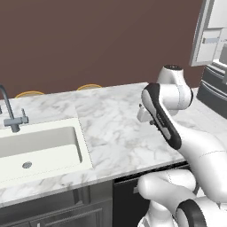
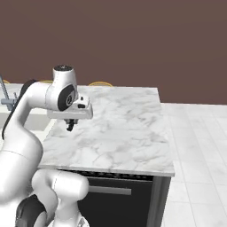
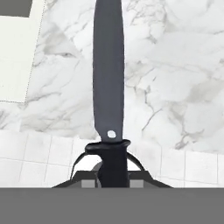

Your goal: Retrieve the butter from the fridge and place it on a plate on the dining table. Then retrieve the butter knife by the fridge and place it near the plate.

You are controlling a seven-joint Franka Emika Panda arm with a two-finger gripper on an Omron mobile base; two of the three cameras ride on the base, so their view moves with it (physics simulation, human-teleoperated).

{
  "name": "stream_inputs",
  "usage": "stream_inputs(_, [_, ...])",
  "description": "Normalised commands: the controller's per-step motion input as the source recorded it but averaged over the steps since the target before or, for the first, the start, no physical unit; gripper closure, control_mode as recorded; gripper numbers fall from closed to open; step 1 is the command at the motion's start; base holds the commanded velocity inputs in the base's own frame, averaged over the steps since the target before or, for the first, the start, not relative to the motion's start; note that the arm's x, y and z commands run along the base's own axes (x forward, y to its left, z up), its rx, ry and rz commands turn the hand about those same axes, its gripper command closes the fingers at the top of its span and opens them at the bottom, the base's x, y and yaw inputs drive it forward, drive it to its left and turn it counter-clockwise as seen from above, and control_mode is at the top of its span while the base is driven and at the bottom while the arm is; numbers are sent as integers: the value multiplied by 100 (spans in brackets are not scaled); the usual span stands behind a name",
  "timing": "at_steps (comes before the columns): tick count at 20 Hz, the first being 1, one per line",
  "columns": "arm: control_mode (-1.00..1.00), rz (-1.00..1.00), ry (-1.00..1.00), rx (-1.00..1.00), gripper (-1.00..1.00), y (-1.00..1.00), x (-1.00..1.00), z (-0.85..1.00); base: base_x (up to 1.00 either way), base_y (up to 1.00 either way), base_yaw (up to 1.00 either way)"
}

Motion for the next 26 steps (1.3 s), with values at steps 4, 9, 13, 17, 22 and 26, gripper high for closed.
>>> stream_inputs(4, [-100, -24, 0, 3, 100, 16, -28, 33, 0, 0, 0])
stream_inputs(9, [-100, -27, 0, 5, 100, 0, -43, 4, 0, 0, 0])
stream_inputs(13, [-100, -22, 0, 1, 100, 0, -55, 0, 0, 0, 0])
stream_inputs(17, [-100, -4, 0, 0, 100, 0, -52, 0, 0, 0, 0])
stream_inputs(22, [-100, 12, -1, 0, 100, 0, -32, 0, 0, 0, 0])
stream_inputs(26, [-100, 23, 0, 0, 100, 0, -3, 0, 0, 0, 0])
